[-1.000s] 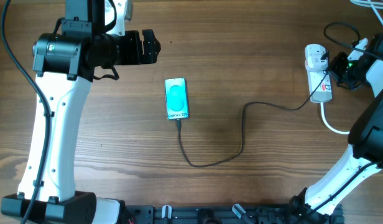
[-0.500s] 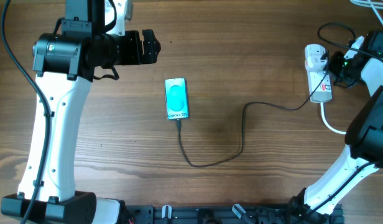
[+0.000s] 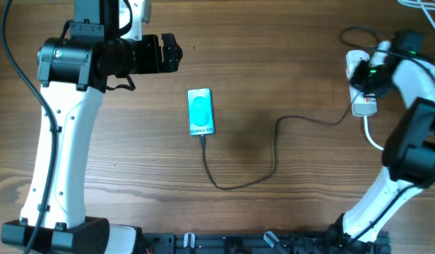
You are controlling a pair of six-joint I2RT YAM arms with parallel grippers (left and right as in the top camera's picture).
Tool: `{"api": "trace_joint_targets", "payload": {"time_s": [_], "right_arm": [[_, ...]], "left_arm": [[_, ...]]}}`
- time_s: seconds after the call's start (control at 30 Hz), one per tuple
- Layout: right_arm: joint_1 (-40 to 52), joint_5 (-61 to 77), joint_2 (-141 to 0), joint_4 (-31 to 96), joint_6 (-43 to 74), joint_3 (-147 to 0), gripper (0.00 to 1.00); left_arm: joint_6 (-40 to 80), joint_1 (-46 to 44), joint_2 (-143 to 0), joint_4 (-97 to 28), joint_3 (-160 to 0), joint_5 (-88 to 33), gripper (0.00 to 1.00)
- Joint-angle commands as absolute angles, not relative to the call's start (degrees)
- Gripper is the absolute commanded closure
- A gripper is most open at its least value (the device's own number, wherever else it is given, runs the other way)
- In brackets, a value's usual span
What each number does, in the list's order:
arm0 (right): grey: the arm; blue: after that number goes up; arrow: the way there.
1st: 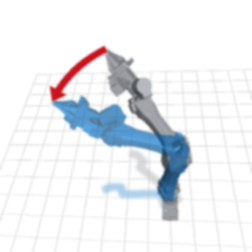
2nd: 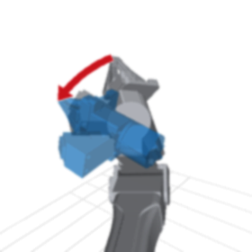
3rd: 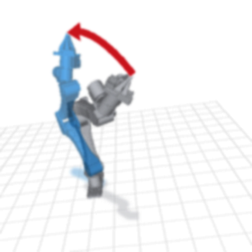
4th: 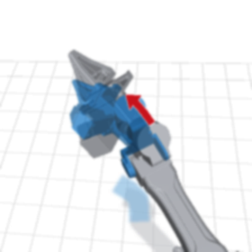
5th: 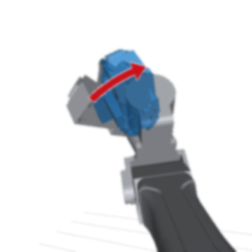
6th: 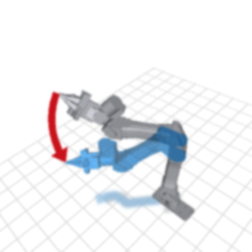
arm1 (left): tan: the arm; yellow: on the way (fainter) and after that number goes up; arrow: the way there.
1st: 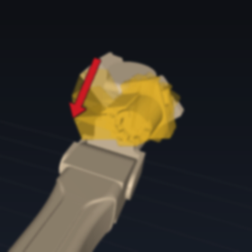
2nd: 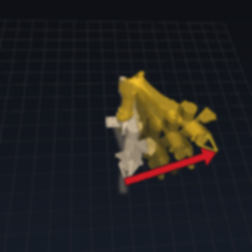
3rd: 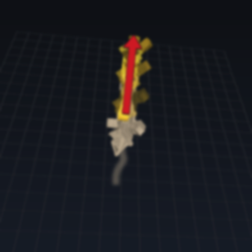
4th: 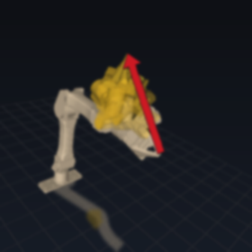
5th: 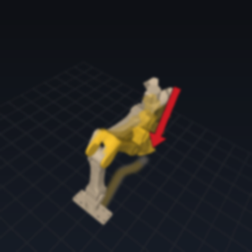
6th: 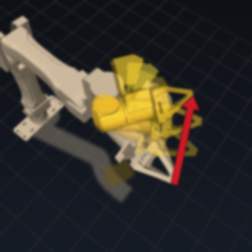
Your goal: Plug charger to phone and switch on socket
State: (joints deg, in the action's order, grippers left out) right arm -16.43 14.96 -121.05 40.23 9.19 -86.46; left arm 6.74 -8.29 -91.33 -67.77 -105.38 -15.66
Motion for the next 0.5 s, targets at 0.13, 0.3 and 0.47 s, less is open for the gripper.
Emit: {"api": "trace_joint_targets", "payload": {"time_s": [0.13,0.3,0.47], "right_arm": [[-14.0,16.1,-124.4,39.9,10.6,-84.7,0.96],[-14.3,16.1,-124.4,38.4,10.6,-84.7,0.96],[-15.9,16.1,-123.9,39.7,10.7,-85.8,0.96]], "left_arm": [[6.7,-8.1,-91.6,-67.7,-105.3,-15.1,0.0],[6.7,-8.1,-91.6,-67.7,-105.3,-15.1,0.0],[6.7,-8.1,-91.6,-67.7,-105.3,-15.1,0.0]]}}
